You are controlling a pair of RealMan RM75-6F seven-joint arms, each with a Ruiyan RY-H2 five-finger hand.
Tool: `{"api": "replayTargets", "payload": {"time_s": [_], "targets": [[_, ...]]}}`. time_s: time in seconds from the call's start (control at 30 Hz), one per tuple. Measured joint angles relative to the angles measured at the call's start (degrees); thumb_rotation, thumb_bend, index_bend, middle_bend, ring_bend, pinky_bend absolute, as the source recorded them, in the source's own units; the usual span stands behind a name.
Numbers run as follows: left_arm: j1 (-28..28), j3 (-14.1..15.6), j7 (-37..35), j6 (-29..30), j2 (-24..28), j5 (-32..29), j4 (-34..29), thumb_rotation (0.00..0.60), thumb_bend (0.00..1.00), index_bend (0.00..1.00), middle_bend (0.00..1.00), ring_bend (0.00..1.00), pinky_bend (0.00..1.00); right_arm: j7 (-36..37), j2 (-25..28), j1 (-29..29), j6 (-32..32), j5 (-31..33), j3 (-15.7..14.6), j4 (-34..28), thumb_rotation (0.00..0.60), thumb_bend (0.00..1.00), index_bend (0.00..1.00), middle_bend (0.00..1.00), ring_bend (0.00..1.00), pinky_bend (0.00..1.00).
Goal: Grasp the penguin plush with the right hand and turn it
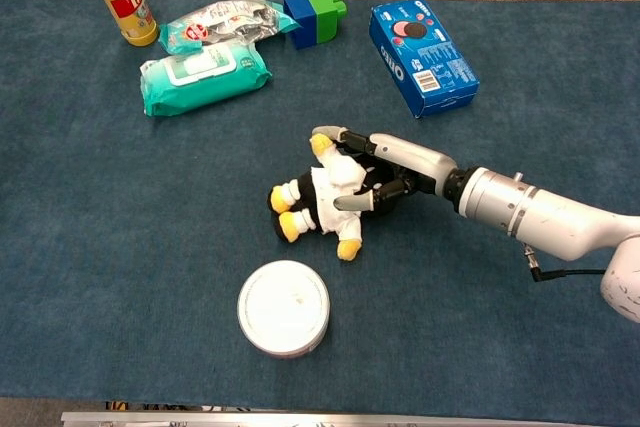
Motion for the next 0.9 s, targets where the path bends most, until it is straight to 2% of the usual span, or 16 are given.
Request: {"api": "replayTargets", "payload": {"time_s": [0.27, 0.6, 0.73, 0.9], "targets": [[0.0, 0.1, -0.5, 0.0, -0.1, 0.4, 0.3, 0.6, 0.22, 0.03, 0.09, 0.1, 0.05, -0.6, 2.5, -1.7, 4.1, -0.2, -0.1, -2.3, 0.292, 0.0, 0.0, 0.0, 0.0, 0.0], [0.2, 0.1, -1.1, 0.0, 0.0, -0.1, 0.7, 0.6, 0.22, 0.03, 0.09, 0.1, 0.05, 0.6, -0.8, -0.3, 1.3, 0.9, 0.8, 1.6, 0.291, 0.0, 0.0, 0.0, 0.0, 0.0], [0.4, 0.1, -1.2, 0.0, 0.1, -0.2, 0.7, 0.6, 0.22, 0.03, 0.09, 0.1, 0.05, 0.7, -1.5, -0.3, 1.1, 0.3, -0.2, 2.1, 0.291, 0.0, 0.0, 0.0, 0.0, 0.0], [0.3, 0.2, -1.2, -0.2, 0.0, 0.0, 0.7, 0.6, 0.22, 0.03, 0.09, 0.1, 0.05, 0.4, -0.2, -1.2, 3.3, -0.8, -1.4, -0.1, 0.292, 0.0, 0.0, 0.0, 0.0, 0.0]]}}
